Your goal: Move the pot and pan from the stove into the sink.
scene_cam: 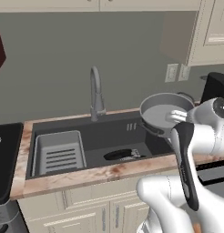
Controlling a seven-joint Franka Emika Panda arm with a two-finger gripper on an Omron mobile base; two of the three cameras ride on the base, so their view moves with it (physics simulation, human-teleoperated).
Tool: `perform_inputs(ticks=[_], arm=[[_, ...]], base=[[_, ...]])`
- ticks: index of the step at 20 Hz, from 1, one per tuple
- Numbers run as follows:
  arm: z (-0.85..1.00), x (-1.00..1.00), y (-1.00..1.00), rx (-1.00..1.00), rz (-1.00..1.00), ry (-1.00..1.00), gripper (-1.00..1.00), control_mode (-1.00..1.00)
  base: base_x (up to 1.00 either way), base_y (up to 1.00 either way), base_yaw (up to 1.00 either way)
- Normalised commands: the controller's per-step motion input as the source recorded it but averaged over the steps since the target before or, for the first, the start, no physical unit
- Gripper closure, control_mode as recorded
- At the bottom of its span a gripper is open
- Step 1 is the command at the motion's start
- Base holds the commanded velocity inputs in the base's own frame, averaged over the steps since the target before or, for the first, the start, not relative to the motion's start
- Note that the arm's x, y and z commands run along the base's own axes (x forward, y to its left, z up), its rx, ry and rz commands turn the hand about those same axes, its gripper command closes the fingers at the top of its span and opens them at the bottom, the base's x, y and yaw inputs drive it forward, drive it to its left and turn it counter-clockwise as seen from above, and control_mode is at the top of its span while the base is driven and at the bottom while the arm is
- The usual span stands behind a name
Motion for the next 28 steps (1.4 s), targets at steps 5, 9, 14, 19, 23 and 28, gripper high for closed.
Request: perform_inputs(ticks=[5, 9, 14, 19, 23, 28], arm=[[-0.04, 0.38, 0.12, 0.00, -0.01, 0.00, 1.00, -1.00], [-0.04, 0.29, 0.10, 0.00, 0.00, 0.00, 1.00, -1.00], [-0.03, 0.20, 0.05, 0.00, 0.00, 0.00, 1.00, -1.00], [-0.09, 0.18, 0.10, -0.02, 0.00, 0.02, 1.00, -1.00], [-0.13, 0.17, 0.07, -0.03, 0.00, 0.03, 1.00, -1.00], [-0.24, 0.22, 0.06, -0.01, 0.00, 0.07, 1.00, -1.00]], base=[[0.00, 0.00, 0.00], [0.00, 0.00, 0.00], [0.00, 0.00, 0.00], [0.00, 0.00, 0.00], [0.00, 0.00, 0.00], [0.00, 0.00, 0.00]])
